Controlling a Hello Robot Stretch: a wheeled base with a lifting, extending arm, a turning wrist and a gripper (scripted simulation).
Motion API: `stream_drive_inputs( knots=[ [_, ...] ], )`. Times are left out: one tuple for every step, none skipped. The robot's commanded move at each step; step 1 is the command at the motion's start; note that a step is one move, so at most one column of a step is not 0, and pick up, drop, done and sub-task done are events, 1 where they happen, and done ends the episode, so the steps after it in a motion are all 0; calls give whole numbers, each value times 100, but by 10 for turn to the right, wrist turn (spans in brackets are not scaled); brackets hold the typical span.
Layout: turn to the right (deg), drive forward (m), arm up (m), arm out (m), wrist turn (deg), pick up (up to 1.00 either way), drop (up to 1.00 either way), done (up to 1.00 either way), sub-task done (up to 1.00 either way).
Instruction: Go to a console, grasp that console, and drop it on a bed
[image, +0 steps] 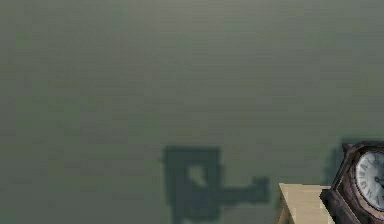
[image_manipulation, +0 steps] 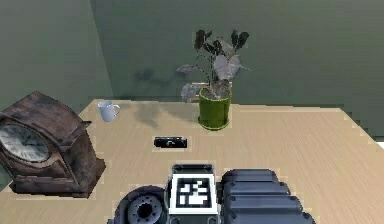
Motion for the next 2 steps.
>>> stream_drive_inputs(
  knots=[
    [0,0,0,44,0,0,0,0,0],
    [0,0,0,0,450,0,0,0,0]
  ],
)
